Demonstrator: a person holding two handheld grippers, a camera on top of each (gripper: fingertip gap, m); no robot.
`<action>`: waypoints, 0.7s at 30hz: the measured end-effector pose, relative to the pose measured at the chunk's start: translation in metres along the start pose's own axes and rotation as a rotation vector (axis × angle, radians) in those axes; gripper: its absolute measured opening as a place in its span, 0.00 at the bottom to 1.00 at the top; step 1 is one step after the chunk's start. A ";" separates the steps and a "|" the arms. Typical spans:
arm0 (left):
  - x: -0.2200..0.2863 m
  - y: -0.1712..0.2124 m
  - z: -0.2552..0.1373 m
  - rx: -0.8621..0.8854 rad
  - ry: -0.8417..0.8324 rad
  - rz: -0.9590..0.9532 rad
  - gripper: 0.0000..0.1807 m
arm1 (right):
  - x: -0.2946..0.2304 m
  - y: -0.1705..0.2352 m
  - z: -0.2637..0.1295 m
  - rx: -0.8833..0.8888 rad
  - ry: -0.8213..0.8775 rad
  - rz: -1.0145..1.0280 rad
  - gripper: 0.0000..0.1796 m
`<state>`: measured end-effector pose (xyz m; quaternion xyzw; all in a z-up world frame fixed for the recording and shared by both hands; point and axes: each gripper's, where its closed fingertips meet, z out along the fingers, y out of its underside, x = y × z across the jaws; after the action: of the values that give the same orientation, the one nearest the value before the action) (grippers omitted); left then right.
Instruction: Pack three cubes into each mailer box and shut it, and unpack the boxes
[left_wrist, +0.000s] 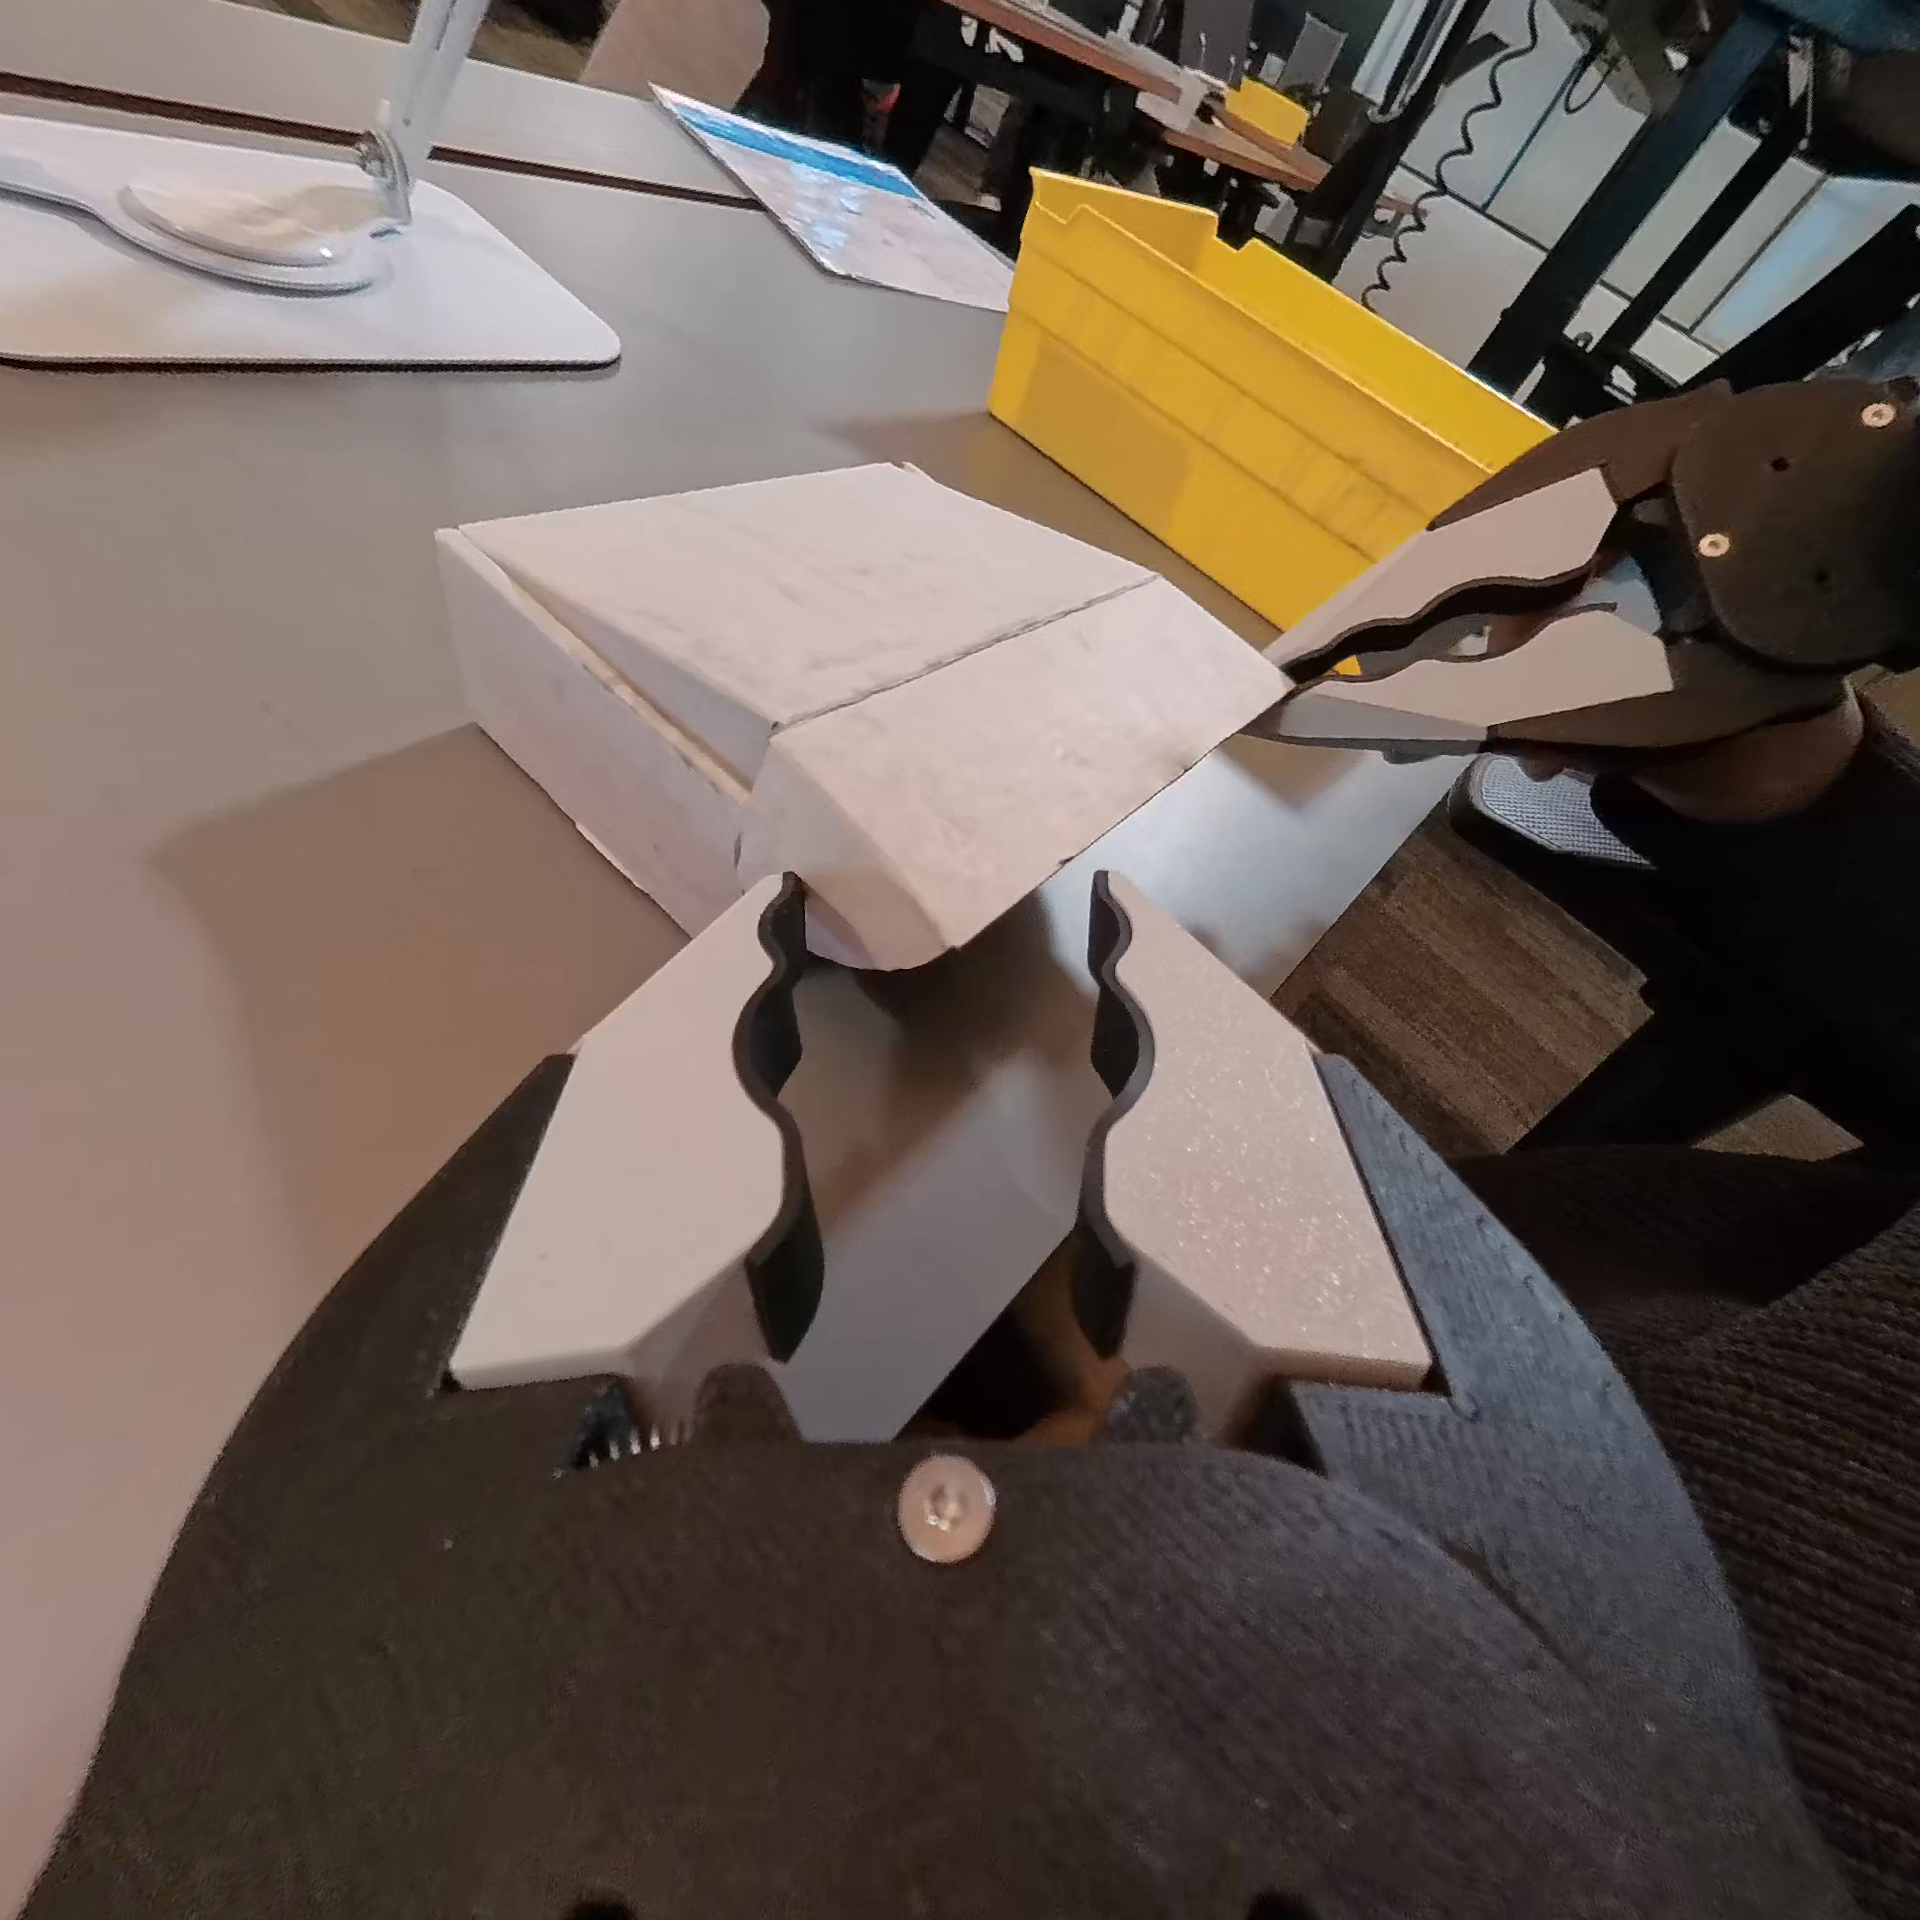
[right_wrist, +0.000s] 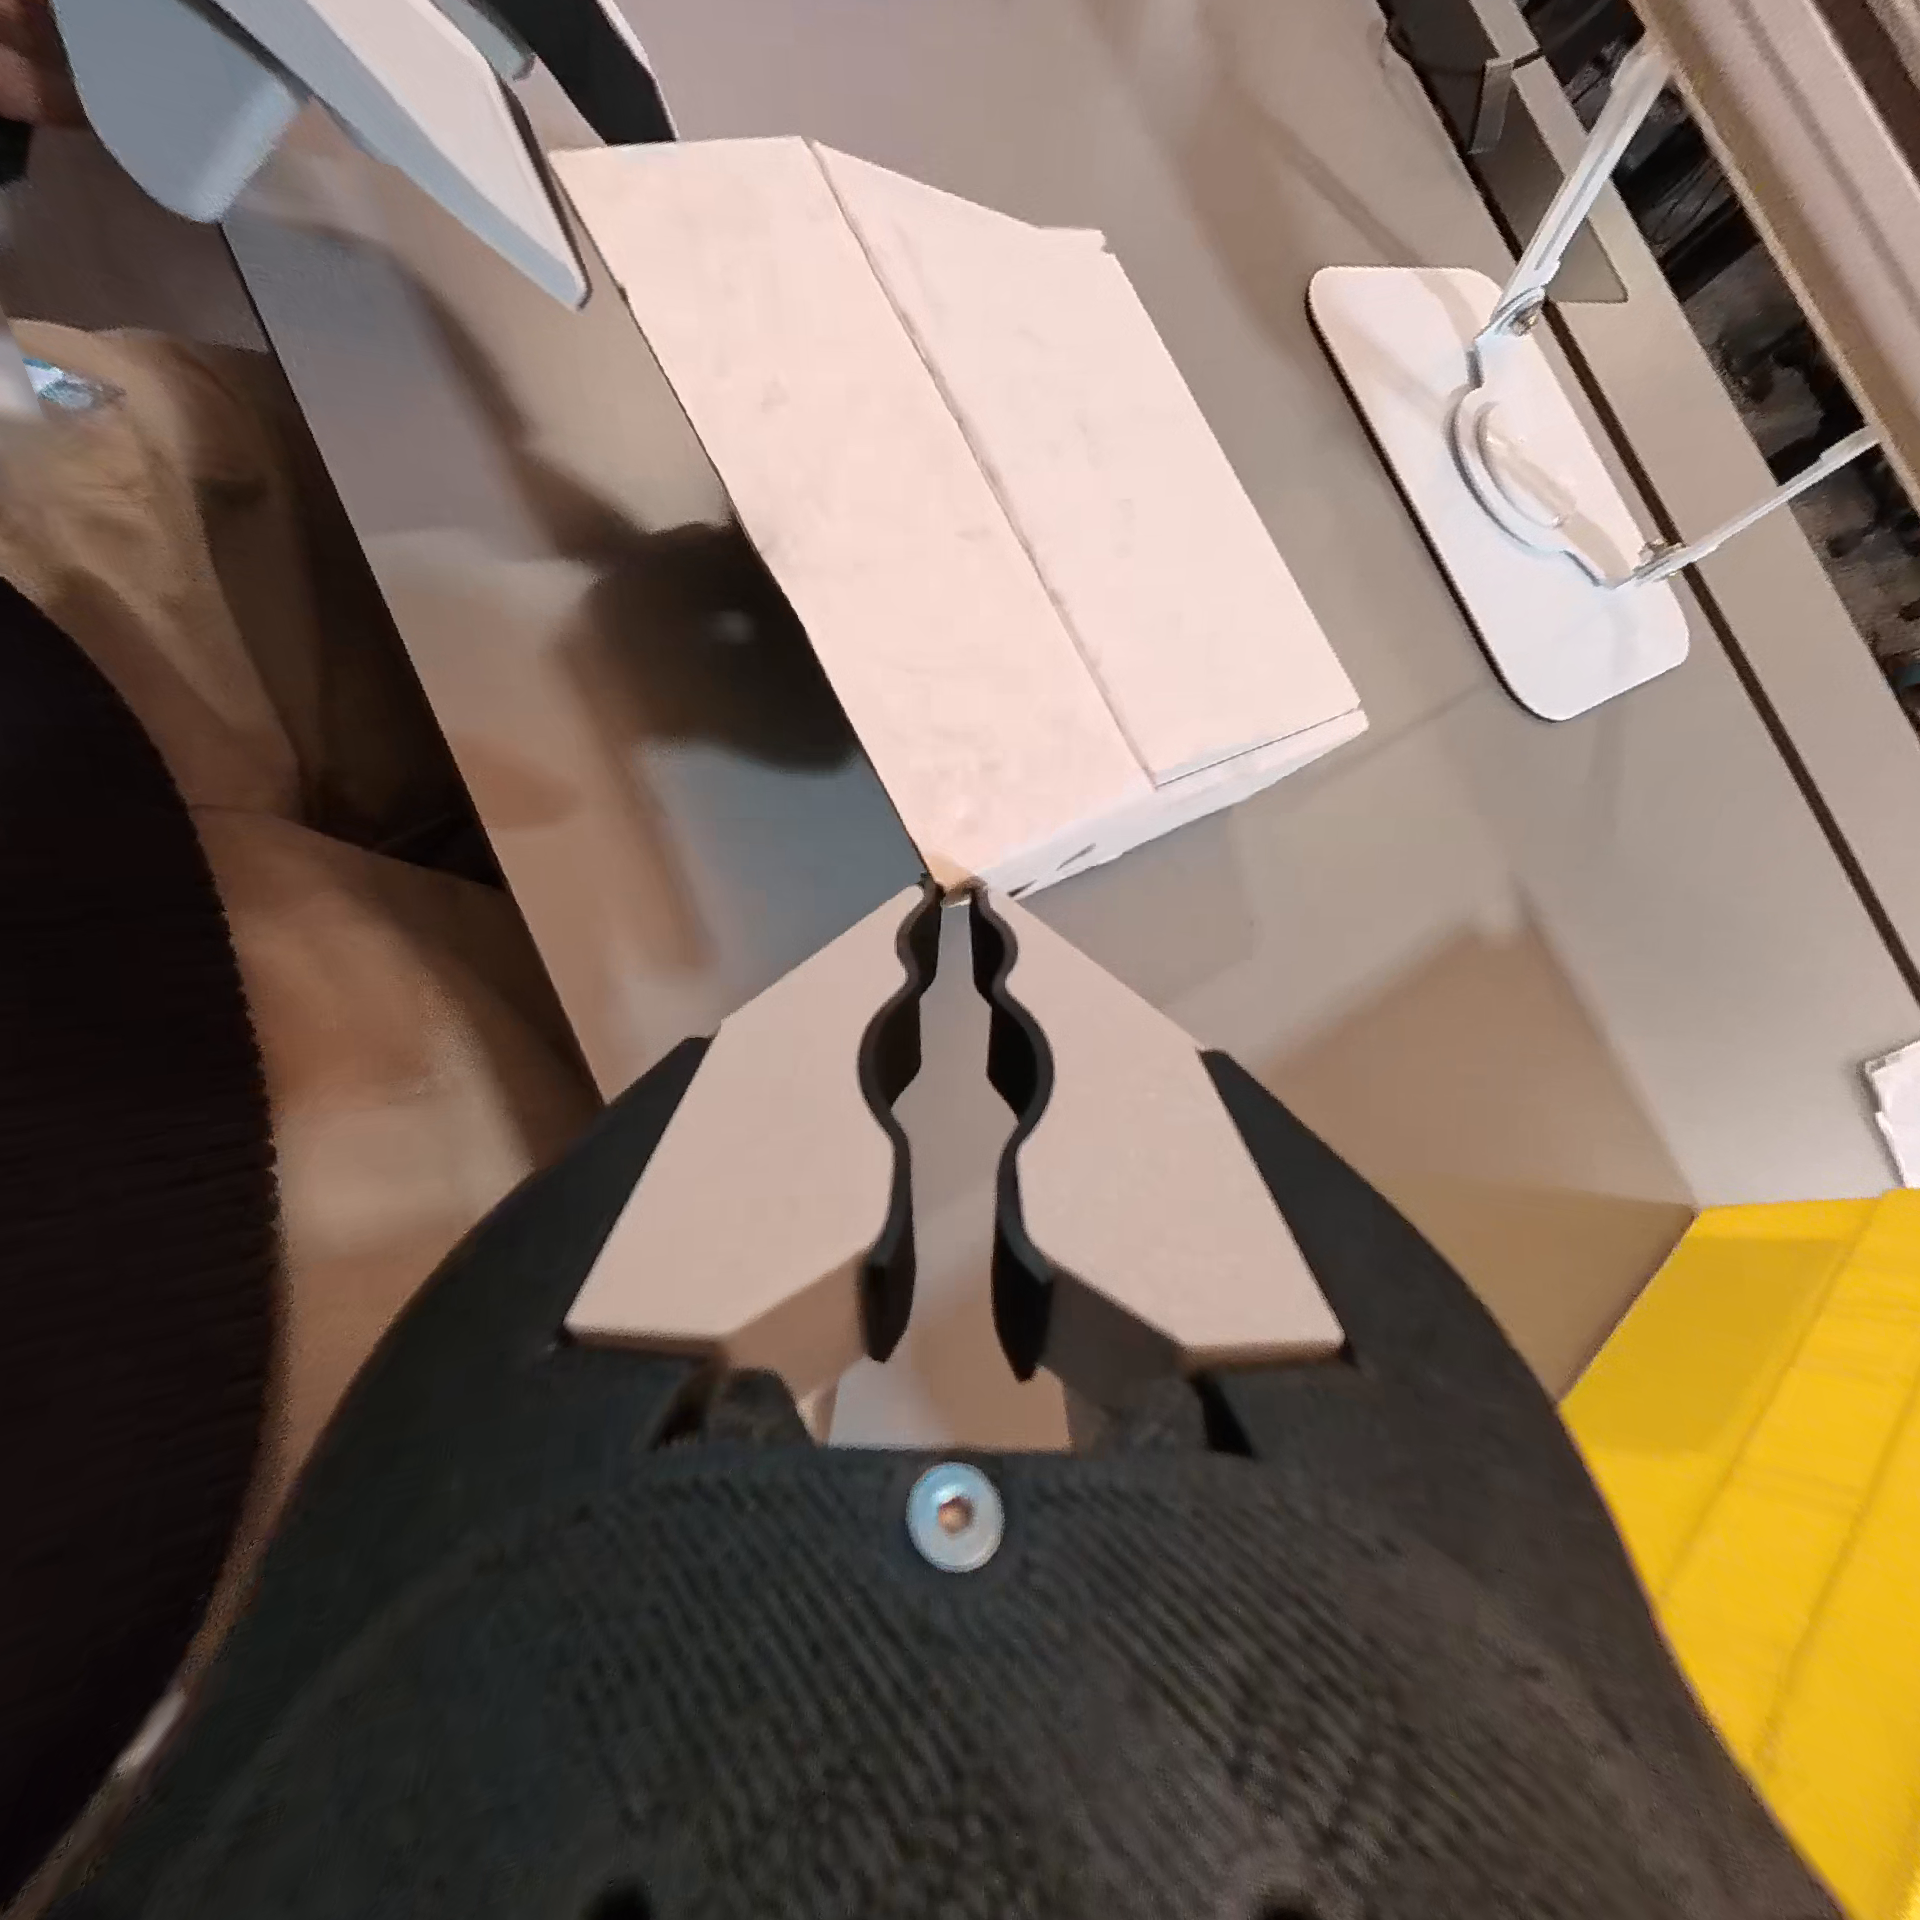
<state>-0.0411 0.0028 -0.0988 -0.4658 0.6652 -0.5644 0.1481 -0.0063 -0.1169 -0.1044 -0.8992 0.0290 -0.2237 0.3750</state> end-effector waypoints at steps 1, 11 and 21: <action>-0.001 -0.001 0.000 0.005 -0.004 -0.002 0.29 | -0.001 -0.001 0.000 0.002 -0.001 0.013 0.02; -0.003 -0.002 0.000 0.012 -0.023 0.010 0.29 | -0.011 -0.013 -0.003 0.069 -0.119 0.229 0.02; -0.003 0.002 0.001 -0.014 0.003 -0.012 0.30 | -0.007 -0.004 0.002 0.041 -0.080 0.140 0.00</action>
<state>-0.0395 0.0045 -0.1017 -0.4699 0.6666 -0.5614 0.1402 -0.0121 -0.1116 -0.1056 -0.8953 0.0722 -0.1612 0.4090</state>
